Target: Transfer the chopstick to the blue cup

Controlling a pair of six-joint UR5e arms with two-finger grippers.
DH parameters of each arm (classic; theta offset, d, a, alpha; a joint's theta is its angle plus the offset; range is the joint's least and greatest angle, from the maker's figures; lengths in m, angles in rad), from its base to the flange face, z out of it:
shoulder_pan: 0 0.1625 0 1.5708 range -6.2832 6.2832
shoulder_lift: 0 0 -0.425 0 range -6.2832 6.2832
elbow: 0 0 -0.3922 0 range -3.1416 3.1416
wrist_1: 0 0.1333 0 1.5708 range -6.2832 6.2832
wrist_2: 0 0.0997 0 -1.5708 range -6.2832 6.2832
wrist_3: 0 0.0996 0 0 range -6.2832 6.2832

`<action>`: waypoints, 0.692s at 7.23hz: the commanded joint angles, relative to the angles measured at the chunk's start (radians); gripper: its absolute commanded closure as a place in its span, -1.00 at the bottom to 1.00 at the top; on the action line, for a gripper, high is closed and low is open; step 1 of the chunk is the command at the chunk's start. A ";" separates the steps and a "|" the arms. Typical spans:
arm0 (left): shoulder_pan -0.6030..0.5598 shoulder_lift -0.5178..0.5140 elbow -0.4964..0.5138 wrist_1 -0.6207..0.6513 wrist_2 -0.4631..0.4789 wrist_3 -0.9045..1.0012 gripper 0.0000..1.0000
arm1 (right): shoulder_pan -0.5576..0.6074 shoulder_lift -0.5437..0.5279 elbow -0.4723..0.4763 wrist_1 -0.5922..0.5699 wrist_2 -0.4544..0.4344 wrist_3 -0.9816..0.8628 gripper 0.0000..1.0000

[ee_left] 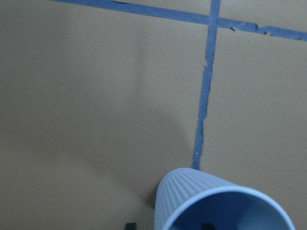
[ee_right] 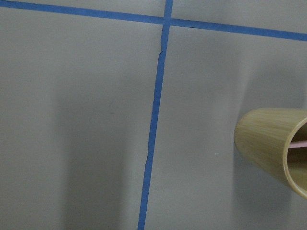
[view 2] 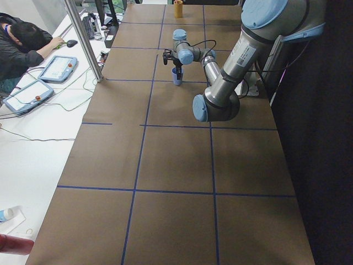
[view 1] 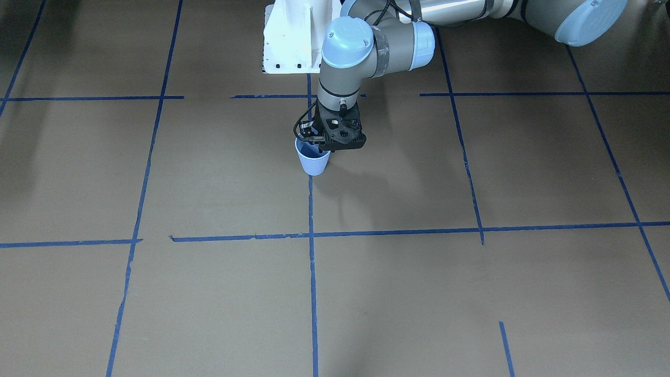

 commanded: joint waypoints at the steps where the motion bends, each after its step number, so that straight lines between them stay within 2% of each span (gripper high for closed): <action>1: -0.046 0.031 -0.130 0.122 -0.022 0.109 -0.98 | 0.000 0.000 -0.001 0.000 0.000 -0.001 -1.00; 2: -0.089 0.092 -0.241 0.222 -0.043 0.234 -0.98 | 0.000 0.000 -0.001 0.000 0.000 -0.001 -1.00; 3: -0.147 0.202 -0.338 0.236 -0.092 0.354 -0.98 | 0.000 0.000 -0.001 0.000 0.000 -0.001 -1.00; 5: -0.323 0.399 -0.403 0.229 -0.222 0.674 -0.98 | 0.000 0.000 -0.001 0.002 -0.002 -0.001 -1.00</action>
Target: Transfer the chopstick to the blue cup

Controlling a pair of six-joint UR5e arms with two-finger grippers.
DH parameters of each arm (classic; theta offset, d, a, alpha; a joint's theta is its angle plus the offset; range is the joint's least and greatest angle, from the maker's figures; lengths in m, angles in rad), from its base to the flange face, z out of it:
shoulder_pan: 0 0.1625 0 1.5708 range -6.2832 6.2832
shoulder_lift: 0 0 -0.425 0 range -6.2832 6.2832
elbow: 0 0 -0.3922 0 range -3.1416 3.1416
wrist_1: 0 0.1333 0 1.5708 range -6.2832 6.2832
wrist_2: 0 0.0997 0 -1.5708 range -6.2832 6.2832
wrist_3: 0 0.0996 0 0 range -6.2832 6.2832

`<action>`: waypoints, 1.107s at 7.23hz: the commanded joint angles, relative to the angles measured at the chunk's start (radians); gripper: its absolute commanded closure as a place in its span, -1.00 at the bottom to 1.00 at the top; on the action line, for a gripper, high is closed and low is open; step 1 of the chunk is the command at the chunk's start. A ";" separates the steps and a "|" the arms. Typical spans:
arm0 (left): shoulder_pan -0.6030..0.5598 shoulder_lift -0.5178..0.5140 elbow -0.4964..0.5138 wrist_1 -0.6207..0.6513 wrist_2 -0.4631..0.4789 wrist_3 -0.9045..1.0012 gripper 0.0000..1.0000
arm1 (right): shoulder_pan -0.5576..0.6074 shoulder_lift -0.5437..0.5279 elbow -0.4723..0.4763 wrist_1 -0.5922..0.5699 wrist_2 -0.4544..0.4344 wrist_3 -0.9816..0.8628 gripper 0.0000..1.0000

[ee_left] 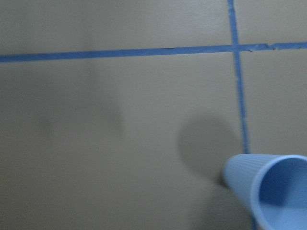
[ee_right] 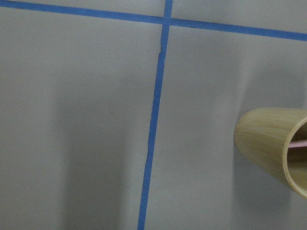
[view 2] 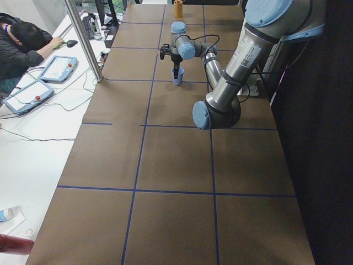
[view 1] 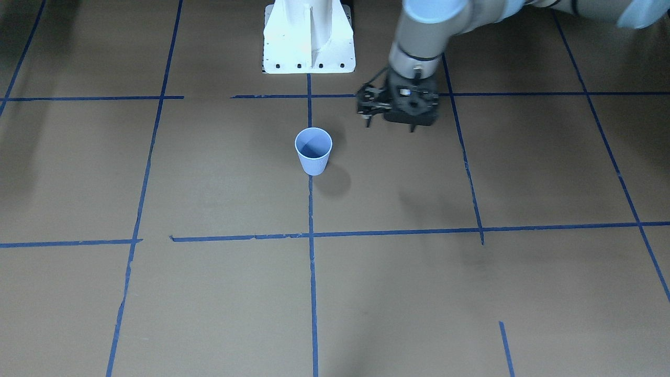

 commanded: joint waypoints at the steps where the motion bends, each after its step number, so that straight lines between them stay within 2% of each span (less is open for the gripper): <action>1: -0.188 0.200 -0.046 -0.002 -0.107 0.344 -0.98 | 0.000 0.000 0.000 0.001 -0.001 0.000 -1.00; 3: -0.436 0.378 -0.020 -0.003 -0.226 0.713 -0.98 | 0.000 0.000 0.000 0.000 -0.001 0.000 -1.00; 4: -0.564 0.437 0.047 -0.005 -0.286 0.885 -0.98 | 0.000 0.000 0.000 0.001 -0.001 0.000 -1.00; 6: -0.721 0.483 0.236 -0.008 -0.307 1.049 -0.99 | 0.000 0.000 0.002 0.001 -0.001 0.000 -1.00; 8: -0.785 0.538 0.273 -0.008 -0.311 1.050 -1.00 | 0.000 0.000 0.003 0.001 -0.001 0.000 -1.00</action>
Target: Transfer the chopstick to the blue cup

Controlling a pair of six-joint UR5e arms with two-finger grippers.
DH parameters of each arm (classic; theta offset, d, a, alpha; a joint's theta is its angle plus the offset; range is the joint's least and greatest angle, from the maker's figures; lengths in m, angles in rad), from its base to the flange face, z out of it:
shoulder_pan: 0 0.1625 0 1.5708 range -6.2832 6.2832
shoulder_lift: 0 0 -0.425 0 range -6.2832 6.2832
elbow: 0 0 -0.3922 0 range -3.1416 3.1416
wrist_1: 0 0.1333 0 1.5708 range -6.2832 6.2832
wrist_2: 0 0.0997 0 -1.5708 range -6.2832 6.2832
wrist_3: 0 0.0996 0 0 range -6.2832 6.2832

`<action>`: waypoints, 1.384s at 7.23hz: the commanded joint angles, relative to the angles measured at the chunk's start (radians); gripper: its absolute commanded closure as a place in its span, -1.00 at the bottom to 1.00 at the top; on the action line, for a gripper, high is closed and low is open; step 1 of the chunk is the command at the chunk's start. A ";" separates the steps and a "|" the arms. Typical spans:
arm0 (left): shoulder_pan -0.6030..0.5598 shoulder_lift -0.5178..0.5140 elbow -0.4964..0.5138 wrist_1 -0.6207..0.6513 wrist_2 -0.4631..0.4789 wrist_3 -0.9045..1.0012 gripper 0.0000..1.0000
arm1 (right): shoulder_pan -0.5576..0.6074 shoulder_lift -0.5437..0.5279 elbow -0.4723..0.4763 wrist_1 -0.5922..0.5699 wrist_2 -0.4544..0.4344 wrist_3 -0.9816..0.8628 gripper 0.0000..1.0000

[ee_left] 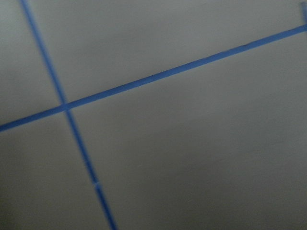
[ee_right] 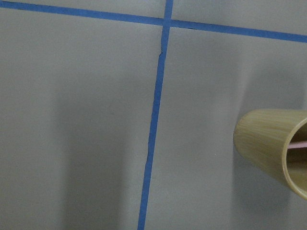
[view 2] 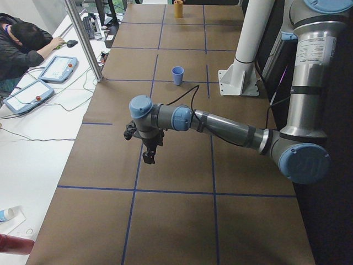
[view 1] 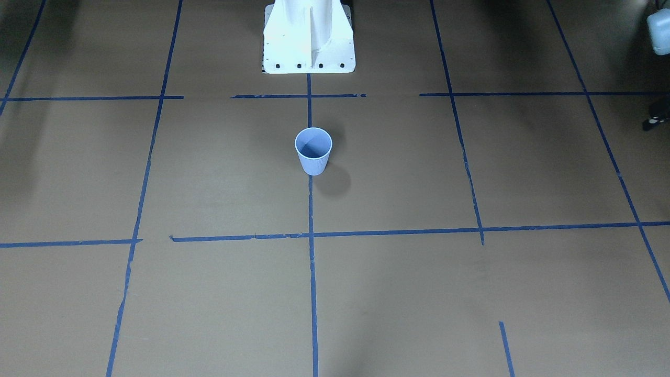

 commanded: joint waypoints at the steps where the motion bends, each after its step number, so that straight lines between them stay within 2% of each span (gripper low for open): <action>1: -0.073 0.037 0.050 -0.002 -0.007 0.022 -1.00 | 0.000 -0.002 -0.001 0.000 0.000 -0.004 -1.00; 3: -0.072 0.038 0.058 -0.064 -0.011 0.023 -1.00 | 0.021 -0.014 -0.016 0.011 -0.009 -0.005 -1.00; 4: -0.072 0.038 0.052 -0.071 -0.013 0.022 -1.00 | 0.079 -0.005 -0.083 0.111 -0.011 0.002 -1.00; 6: -0.072 0.040 0.041 -0.071 -0.013 0.023 -1.00 | 0.124 0.028 -0.206 0.345 -0.029 0.188 -1.00; 7: -0.072 0.040 0.039 -0.071 -0.013 0.023 -1.00 | 0.123 0.031 -0.257 0.486 -0.056 0.304 -1.00; 8: -0.074 0.042 0.036 -0.071 -0.013 0.022 -1.00 | 0.123 0.047 -0.295 0.580 -0.116 0.400 -1.00; 10: -0.074 0.054 0.023 -0.072 -0.013 0.023 -1.00 | 0.123 0.086 -0.410 0.658 -0.188 0.411 -1.00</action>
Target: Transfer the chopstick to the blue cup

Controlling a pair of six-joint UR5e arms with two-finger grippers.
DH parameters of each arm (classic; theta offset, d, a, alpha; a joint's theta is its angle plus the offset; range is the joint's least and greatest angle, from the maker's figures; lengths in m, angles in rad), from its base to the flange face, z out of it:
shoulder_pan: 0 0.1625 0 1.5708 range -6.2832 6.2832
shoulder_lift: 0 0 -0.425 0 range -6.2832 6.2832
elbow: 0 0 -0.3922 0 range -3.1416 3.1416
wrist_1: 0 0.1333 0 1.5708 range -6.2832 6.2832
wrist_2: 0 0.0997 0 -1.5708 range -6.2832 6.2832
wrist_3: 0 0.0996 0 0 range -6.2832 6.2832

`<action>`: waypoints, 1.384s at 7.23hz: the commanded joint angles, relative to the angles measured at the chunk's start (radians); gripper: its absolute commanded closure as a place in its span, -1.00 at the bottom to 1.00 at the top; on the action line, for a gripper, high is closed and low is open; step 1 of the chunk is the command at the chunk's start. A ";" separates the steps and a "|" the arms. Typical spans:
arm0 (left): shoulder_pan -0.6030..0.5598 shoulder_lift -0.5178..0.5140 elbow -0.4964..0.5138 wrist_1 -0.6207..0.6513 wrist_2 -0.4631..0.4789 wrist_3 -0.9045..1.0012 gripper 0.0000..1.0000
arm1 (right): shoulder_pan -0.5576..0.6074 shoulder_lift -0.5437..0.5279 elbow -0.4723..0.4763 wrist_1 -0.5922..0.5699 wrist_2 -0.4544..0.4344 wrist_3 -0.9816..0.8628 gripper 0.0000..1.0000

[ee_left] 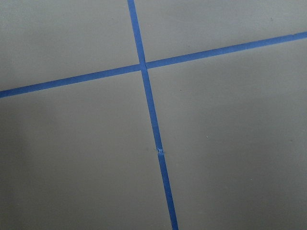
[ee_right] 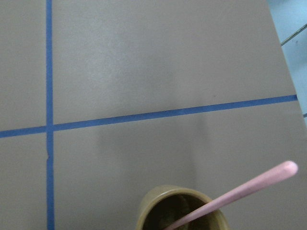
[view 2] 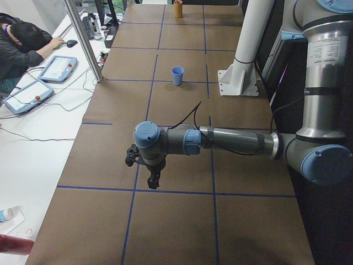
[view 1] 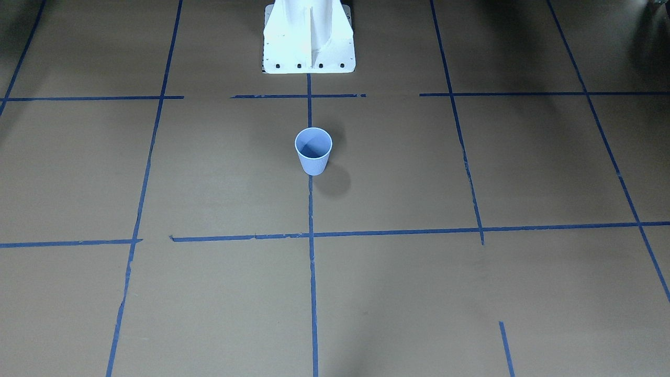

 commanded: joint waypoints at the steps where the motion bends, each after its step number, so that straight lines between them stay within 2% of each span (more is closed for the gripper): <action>1: 0.000 0.009 -0.016 -0.001 0.000 0.000 -1.00 | 0.001 0.049 -0.118 0.080 -0.043 0.021 -1.00; 3: 0.000 0.009 -0.016 -0.001 0.000 0.000 -1.00 | 0.001 0.067 -0.132 0.078 -0.043 0.021 -0.91; 4: 0.000 0.009 -0.016 -0.001 0.000 0.000 -1.00 | 0.001 0.073 -0.143 0.078 -0.043 0.021 -0.47; 5: 0.000 0.013 -0.016 -0.001 0.000 0.000 -1.00 | 0.001 0.080 -0.149 0.080 -0.040 0.021 0.27; 6: 0.000 0.015 -0.020 -0.001 0.000 0.000 -1.00 | 0.002 0.081 -0.146 0.080 -0.040 0.021 0.66; 7: 0.000 0.015 -0.025 -0.001 0.000 0.000 -1.00 | 0.010 0.081 -0.143 0.082 -0.040 0.021 0.86; 8: 0.000 0.030 -0.042 -0.001 0.000 0.000 -1.00 | 0.026 0.081 -0.137 0.080 -0.038 0.021 0.97; 10: 0.000 0.050 -0.063 -0.001 -0.002 0.000 -1.00 | 0.094 0.098 -0.106 0.068 0.001 0.010 1.00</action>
